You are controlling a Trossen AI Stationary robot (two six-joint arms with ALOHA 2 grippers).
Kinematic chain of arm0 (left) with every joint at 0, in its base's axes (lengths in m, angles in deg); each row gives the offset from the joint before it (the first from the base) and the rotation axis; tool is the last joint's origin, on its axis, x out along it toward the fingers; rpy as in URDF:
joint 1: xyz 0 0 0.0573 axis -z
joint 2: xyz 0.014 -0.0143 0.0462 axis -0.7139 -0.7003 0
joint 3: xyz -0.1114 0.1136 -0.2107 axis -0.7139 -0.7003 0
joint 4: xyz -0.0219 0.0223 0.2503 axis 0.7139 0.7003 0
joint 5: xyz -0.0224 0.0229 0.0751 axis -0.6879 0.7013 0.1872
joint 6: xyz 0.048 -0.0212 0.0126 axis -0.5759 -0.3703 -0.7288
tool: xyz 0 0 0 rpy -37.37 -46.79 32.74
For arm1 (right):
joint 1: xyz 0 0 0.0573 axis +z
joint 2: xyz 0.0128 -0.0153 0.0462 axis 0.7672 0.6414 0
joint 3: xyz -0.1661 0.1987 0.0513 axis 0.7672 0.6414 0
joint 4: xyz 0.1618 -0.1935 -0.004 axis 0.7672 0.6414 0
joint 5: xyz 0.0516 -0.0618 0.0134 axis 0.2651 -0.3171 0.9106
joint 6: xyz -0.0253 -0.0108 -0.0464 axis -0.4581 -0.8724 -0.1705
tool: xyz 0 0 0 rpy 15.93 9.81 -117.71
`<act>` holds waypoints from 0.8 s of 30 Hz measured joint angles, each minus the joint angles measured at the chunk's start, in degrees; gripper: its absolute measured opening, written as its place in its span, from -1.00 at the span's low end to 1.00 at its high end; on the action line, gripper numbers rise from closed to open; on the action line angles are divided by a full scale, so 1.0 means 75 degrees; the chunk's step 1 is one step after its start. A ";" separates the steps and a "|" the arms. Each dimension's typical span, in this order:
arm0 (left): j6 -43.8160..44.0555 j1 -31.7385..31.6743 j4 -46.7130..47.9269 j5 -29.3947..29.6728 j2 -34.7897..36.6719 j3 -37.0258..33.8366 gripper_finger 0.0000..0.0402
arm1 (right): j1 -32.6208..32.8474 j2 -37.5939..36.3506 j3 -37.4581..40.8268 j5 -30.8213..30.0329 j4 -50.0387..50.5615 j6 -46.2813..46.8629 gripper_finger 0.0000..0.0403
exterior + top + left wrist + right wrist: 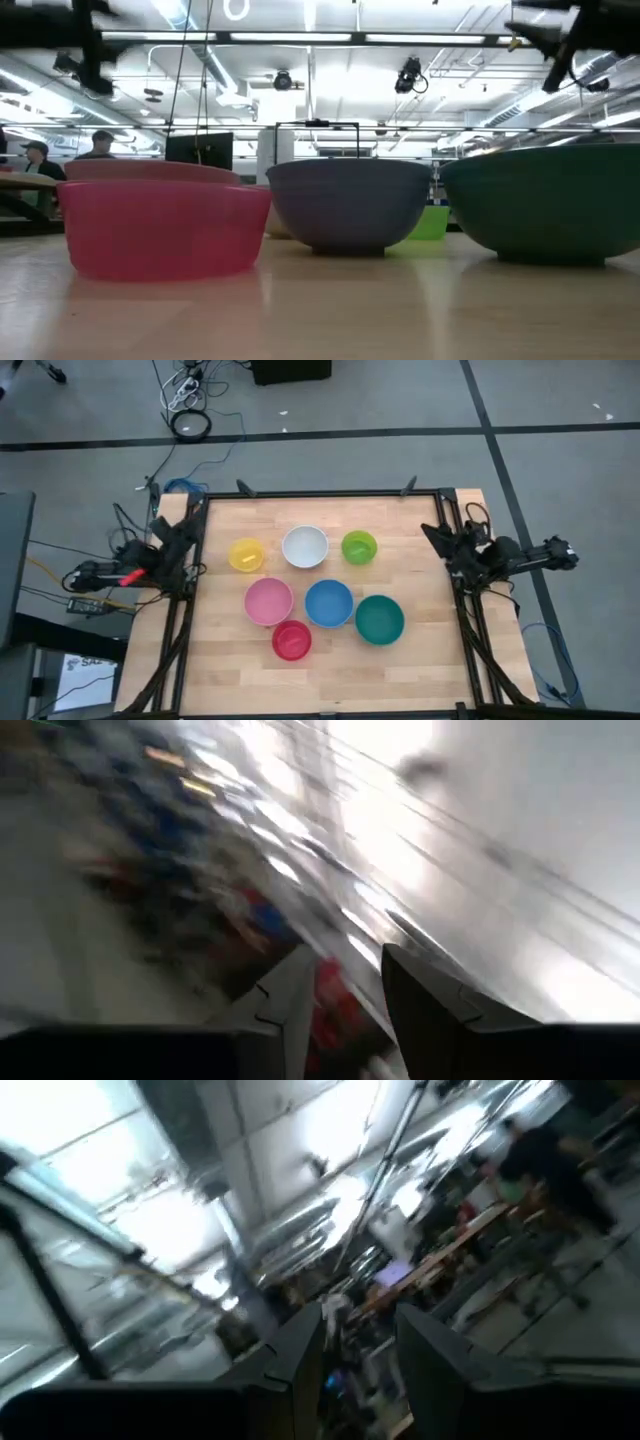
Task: Nest bowls inside each other
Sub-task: Stack the blue bowl on top of the dark green bowl
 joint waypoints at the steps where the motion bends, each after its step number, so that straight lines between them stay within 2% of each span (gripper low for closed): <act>1: -0.0013 0.0003 0.0475 -0.0287 -0.0301 0.0474 -0.36 | 0.0000 0.0107 -0.0391 0.0229 0.0644 0.0093 -0.41; 6: -0.0070 -0.0001 0.3656 -0.0841 -0.2343 0.3397 -0.36 | -0.0013 0.1479 -0.3181 0.0500 0.4111 -0.0217 -0.41; 9: -0.0076 -0.0003 0.5736 -0.0851 -0.3732 0.5005 -0.36 | -0.0092 0.2734 -0.5115 -0.0179 0.6144 -0.0390 -0.41; 10: -0.0098 -0.0003 0.6391 -0.0853 -0.4141 0.5461 -0.36 | -0.0188 0.3220 -0.5753 -0.0642 0.6946 -0.0067 -0.41; 12: -0.0403 -0.0025 0.7619 -0.0858 -0.4899 0.6219 -0.36 | -0.0500 0.4126 -0.6924 -0.1585 0.8714 0.1463 -0.41; 14: -0.0837 -0.0088 0.8446 -0.0849 -0.5546 0.6735 -0.36 | -0.0914 0.4986 -0.7972 -0.1561 1.0005 0.2624 -0.41; 15: -0.1006 -0.0116 0.8612 -0.0855 -0.5795 0.6877 -0.36 | -0.1105 0.5351 -0.8393 -0.1162 1.0320 0.2794 -0.41; 17: -0.1288 -0.0128 0.8431 -0.0844 -0.6240 0.6993 -0.36 | -0.1379 0.6021 -0.9038 -0.0167 1.0462 0.2583 -0.41; 19: -0.1513 -0.0128 0.7889 -0.0851 -0.6583 0.6993 -0.36 | -0.1558 0.6655 -0.9501 0.0682 1.0036 0.1904 -0.41; 22: -0.1630 -0.0128 0.7009 -0.0849 -0.7113 0.6987 -0.36 | -0.1607 0.7454 -0.9906 0.1605 0.8979 0.0909 -0.41; 24: -0.1502 -0.0125 0.6393 -0.0861 -0.7444 0.6987 -0.36 | -0.1603 0.7816 -1.0082 0.2203 0.7769 0.0530 -0.41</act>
